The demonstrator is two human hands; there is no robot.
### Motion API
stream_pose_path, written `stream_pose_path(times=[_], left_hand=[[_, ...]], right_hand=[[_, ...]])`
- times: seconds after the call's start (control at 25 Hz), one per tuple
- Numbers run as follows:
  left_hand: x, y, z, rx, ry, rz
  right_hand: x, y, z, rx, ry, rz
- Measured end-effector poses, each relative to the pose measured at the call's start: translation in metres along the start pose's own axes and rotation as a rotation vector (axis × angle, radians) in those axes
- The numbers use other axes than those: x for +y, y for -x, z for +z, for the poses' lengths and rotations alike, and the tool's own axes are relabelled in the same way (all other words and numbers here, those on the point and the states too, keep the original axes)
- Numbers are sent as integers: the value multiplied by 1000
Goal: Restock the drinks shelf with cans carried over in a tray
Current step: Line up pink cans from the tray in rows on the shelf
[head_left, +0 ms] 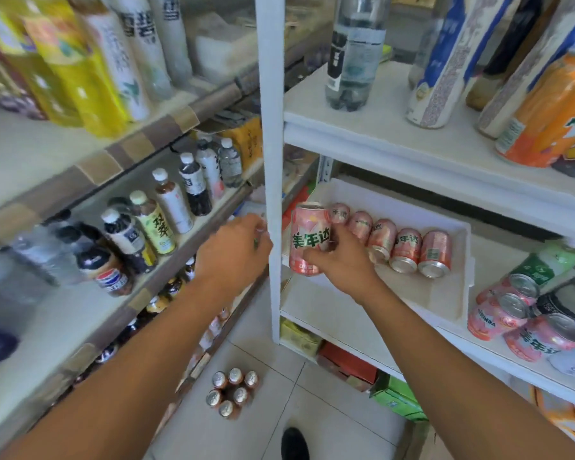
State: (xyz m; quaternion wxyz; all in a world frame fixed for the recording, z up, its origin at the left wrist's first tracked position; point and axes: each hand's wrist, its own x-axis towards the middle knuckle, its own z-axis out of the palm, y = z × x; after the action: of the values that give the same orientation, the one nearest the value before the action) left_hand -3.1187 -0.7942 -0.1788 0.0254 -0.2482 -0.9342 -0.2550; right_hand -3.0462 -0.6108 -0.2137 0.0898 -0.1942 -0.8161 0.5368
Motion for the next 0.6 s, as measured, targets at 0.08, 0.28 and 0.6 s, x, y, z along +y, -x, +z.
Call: stream_pose_path(times=[0.08, 0.28, 0.6], left_hand=[[-25, 20, -26, 51, -10, -48], [-72, 80, -93, 200, -17, -162], [-160, 200, -214, 476, -159, -359]], right_hand=[[-22, 7, 27, -33, 0, -47], [-88, 44, 97, -146, -25, -206], [-194, 124, 224, -373, -37, -469]])
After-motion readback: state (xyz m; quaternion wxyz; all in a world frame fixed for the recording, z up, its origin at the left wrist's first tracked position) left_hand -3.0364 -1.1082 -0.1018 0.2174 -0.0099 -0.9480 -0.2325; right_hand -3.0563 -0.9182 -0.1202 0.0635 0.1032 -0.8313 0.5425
